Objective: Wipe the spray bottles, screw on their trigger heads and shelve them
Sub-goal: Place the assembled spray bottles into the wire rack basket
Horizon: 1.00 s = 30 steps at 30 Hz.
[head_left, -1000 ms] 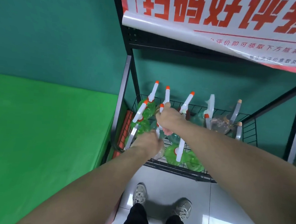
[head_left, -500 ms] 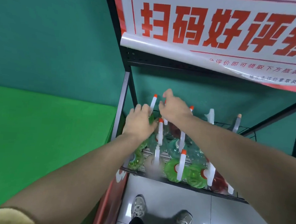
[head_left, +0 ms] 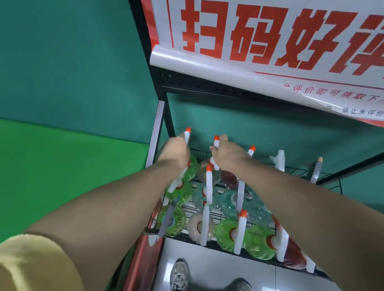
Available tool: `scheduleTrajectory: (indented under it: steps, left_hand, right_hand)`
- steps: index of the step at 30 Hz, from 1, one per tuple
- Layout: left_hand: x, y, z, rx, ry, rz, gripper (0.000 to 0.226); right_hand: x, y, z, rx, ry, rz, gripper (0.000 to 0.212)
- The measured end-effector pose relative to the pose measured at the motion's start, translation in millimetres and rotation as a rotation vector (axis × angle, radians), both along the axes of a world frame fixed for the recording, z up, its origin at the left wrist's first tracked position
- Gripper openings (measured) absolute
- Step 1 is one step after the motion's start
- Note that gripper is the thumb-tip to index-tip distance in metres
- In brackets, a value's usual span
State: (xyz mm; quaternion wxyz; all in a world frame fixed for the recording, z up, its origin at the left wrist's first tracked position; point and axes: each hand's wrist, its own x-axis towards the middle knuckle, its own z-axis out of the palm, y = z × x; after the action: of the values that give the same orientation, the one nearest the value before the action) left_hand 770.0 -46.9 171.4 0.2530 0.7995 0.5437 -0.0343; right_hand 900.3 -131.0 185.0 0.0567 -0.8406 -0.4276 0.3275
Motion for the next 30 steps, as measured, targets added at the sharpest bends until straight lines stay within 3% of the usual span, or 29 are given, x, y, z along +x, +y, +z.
scheduleTrajectory:
  steps: [6,11,16,20,21,26,30]
  left_hand:
    - [-5.0,-10.1,-0.4,-0.037,-0.003,0.034,0.021]
    - [0.6,-3.7,6.1,-0.164,-0.036,0.074,0.020]
    - [-2.1,-18.8,16.7,-0.177,-0.057,0.050,0.048]
    - [-16.3,-41.4,14.2,-0.208,-0.086,0.072,0.093]
    - [-20.6,-44.8,9.8,-0.212,-0.087,0.074,0.090]
    - [-36.8,-49.2,-4.8,-0.201,-0.049,0.073,0.029]
    - [-41.0,-46.0,-4.0,-0.185,-0.037,0.044,0.019]
  right_hand:
    - [-6.9,-7.2,-6.0,0.013,0.081,-0.010,0.027]
    - [-3.9,-7.6,-0.8,0.001,0.089,-0.025,0.035]
    - [-5.4,-17.3,15.2,0.117,0.083,-0.072,0.044]
    - [-7.3,-26.4,23.8,0.189,0.052,-0.016,0.039]
    - [-8.6,-28.9,24.7,0.174,0.048,0.003,0.036]
    - [-23.2,-46.8,16.6,0.018,0.057,0.108,0.040]
    - [-34.2,-55.8,7.1,-0.049,0.103,0.105,0.046]
